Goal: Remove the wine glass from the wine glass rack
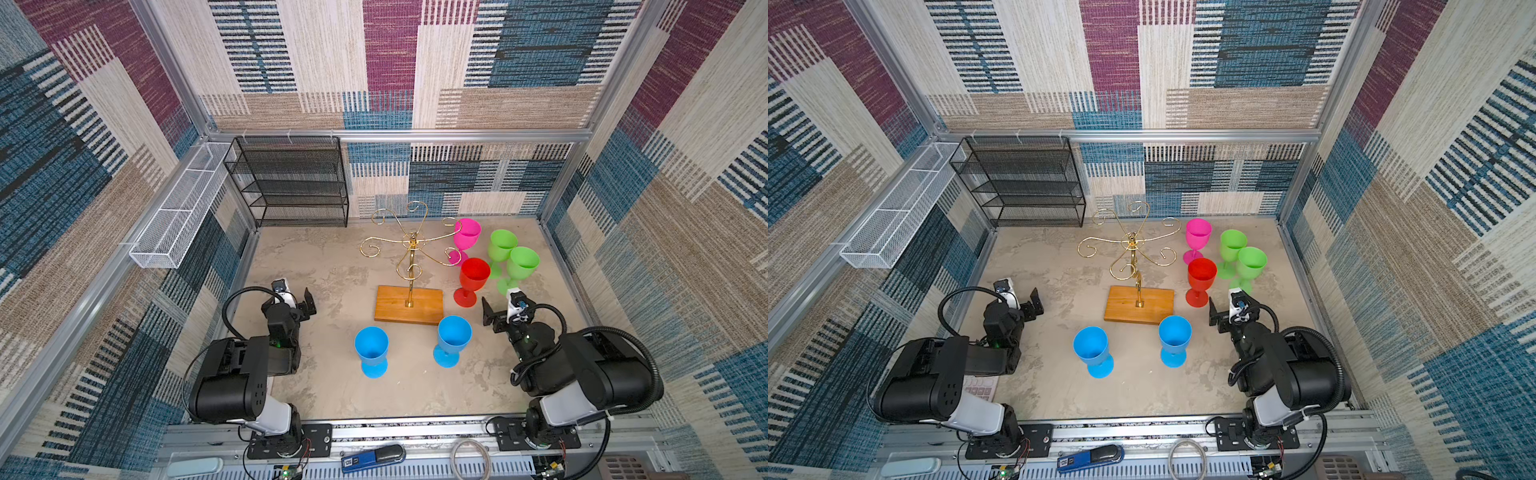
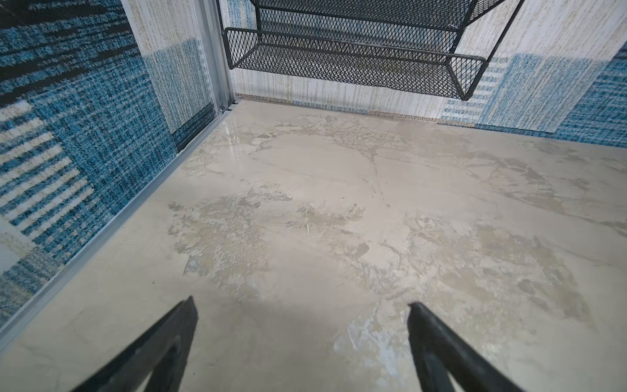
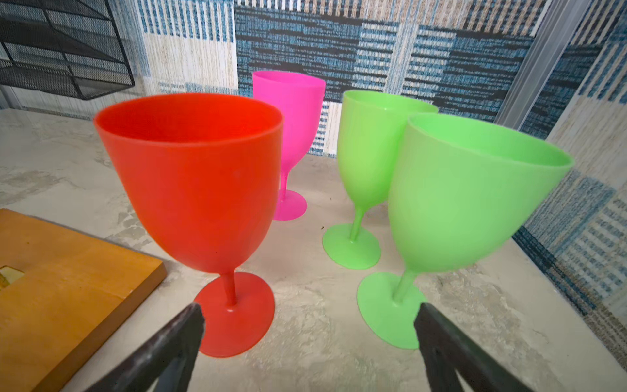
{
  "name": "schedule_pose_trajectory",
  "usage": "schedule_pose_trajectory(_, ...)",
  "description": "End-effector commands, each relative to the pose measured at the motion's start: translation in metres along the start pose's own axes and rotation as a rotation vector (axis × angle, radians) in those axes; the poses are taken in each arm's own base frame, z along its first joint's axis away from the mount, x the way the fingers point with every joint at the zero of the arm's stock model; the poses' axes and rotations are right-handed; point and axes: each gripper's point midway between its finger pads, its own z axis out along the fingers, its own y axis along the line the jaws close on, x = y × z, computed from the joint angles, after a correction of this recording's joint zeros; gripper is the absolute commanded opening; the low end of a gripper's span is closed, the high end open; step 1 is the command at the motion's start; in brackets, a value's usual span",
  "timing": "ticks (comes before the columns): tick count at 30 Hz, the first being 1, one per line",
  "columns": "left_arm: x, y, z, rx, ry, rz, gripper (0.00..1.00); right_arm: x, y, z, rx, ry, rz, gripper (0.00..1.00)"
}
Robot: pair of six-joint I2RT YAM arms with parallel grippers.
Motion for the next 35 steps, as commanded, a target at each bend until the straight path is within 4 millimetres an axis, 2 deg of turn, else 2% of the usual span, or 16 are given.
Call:
schedule_pose_trajectory(1, -0.001, -0.008, 0.008, 0.037, 0.039, 0.007, 0.99, -0.044, -0.007, -0.001, 0.026, -0.176, -0.003, 0.99)
schedule_pose_trajectory(4, 0.001, -0.027, 0.022, 0.124, 0.119, 0.054, 0.99, -0.043, -0.007, 0.001, 0.024, -0.169, -0.003, 0.99)
schedule_pose_trajectory(7, 0.002, -0.044, 0.023, 0.223, 0.131, 0.092, 0.99, -0.044, -0.006, 0.002, 0.021, -0.169, -0.005, 0.99)
schedule_pose_trajectory(15, 0.003, -0.044, 0.022, 0.225, 0.133, 0.090, 0.99, -0.041, -0.007, 0.007, 0.018, -0.149, 0.003, 0.99)
schedule_pose_trajectory(20, 0.002, -0.044, 0.022, 0.226, 0.132, 0.090, 0.99, -0.044, -0.004, 0.000, -0.027, -0.173, 0.004, 0.99)
schedule_pose_trajectory(25, 0.003, -0.044, 0.022, 0.225, 0.133, 0.091, 0.99, -0.039, -0.007, 0.009, -0.019, -0.141, 0.010, 0.99)
schedule_pose_trajectory(35, 0.003, -0.044, 0.022, 0.226, 0.132, 0.091, 0.99, -0.041, -0.003, 0.006, -0.040, -0.153, 0.001, 0.99)
